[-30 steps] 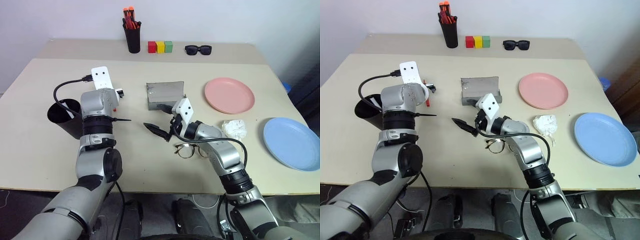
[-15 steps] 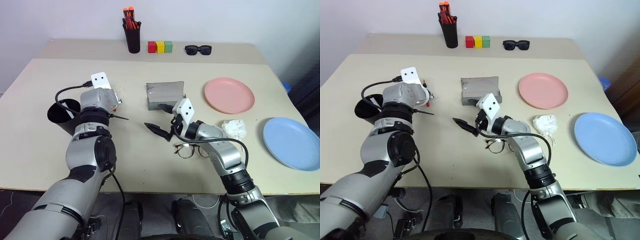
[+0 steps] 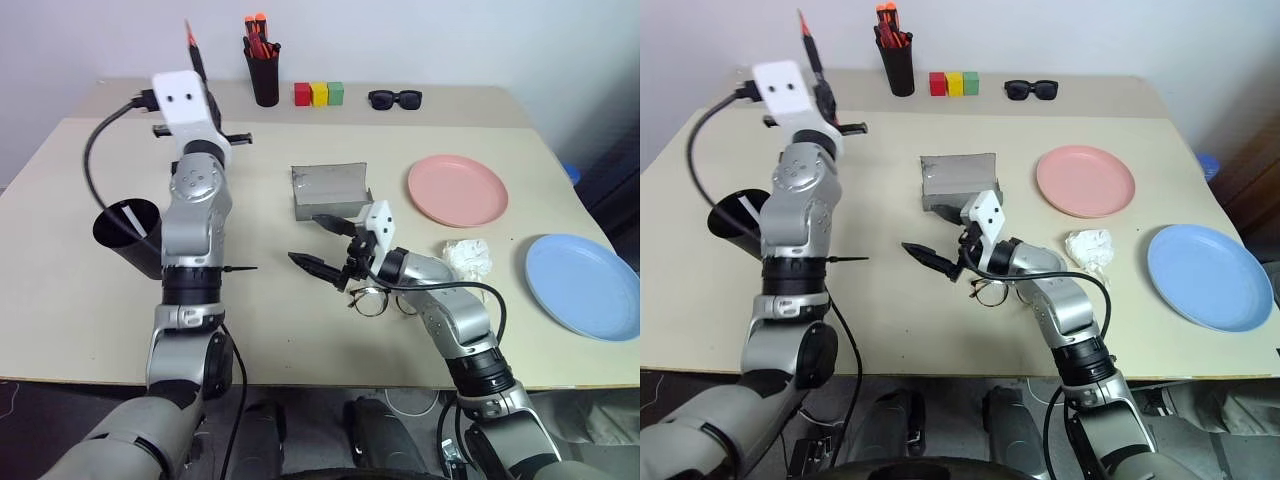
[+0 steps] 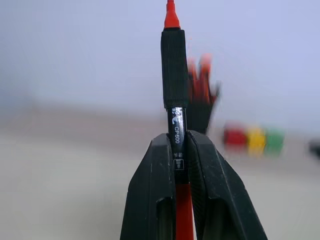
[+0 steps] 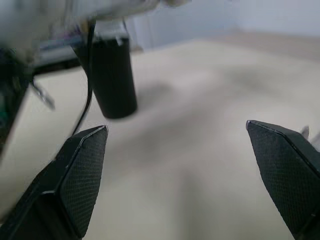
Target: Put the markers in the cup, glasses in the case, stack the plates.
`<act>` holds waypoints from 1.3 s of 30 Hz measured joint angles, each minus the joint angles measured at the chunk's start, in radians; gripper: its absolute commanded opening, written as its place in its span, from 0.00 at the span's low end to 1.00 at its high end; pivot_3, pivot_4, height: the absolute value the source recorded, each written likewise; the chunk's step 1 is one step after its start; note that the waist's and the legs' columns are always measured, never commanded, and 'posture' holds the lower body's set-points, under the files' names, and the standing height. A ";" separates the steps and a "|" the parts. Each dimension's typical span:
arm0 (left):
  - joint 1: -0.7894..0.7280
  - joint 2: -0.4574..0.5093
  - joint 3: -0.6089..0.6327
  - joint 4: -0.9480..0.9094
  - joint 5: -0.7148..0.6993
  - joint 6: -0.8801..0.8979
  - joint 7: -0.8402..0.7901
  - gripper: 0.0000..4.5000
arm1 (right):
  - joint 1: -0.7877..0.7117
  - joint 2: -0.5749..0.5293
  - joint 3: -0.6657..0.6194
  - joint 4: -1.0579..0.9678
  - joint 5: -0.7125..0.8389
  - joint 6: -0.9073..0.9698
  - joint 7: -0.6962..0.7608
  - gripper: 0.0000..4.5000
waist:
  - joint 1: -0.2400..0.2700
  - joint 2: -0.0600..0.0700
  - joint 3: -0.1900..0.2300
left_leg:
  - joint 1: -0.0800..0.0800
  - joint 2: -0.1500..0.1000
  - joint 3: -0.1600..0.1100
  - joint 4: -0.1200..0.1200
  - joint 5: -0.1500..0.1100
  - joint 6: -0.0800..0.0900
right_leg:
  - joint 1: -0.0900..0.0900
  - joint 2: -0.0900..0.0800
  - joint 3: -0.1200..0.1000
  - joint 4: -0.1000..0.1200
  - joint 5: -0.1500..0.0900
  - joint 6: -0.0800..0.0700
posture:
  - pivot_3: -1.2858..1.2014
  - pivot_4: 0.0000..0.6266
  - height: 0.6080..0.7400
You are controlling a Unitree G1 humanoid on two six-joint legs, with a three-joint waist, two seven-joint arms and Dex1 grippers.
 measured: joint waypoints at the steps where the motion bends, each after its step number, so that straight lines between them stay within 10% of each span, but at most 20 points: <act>1: 0.039 0.004 0.003 -0.060 0.017 -0.009 0.018 0.01 | 0.005 -0.002 -0.002 -0.014 0.010 -0.002 0.008 1.00 | 0.001 0.000 0.000 | 0.000 0.000 0.000 0.000 0.000 0.000 | 0.000 0.000 0.000 0.000 0.000 0.000 | 0.52 0.24 0.89; 14: 0.525 0.029 0.046 -0.532 0.207 0.027 0.102 0.01 | 0.014 0.118 0.016 -0.023 0.010 -0.153 -0.020 1.00 | 0.009 -0.001 -0.001 | 0.000 0.000 -0.001 0.002 -0.001 0.001 | 0.001 -0.001 -0.001 0.000 0.000 0.000 | 0.52 0.24 0.89; 36: 0.664 -0.080 0.053 -0.522 0.239 -0.132 0.145 0.01 | 0.015 0.157 0.041 -0.016 0.077 -0.118 0.024 1.00 | 0.004 -0.001 -0.001 | 0.000 0.000 -0.001 0.002 -0.001 0.001 | 0.002 0.000 -0.001 0.000 0.000 0.000 | 0.52 0.24 0.89; 39: 0.668 -0.091 0.054 -0.517 0.240 -0.144 0.151 0.35 | 0.016 0.156 0.040 -0.016 0.084 -0.114 0.023 1.00 | 0.003 -0.001 -0.001 | 0.000 0.000 -0.001 0.002 -0.001 0.001 | 0.002 0.000 -0.001 0.000 0.000 0.000 | 0.52 0.24 0.89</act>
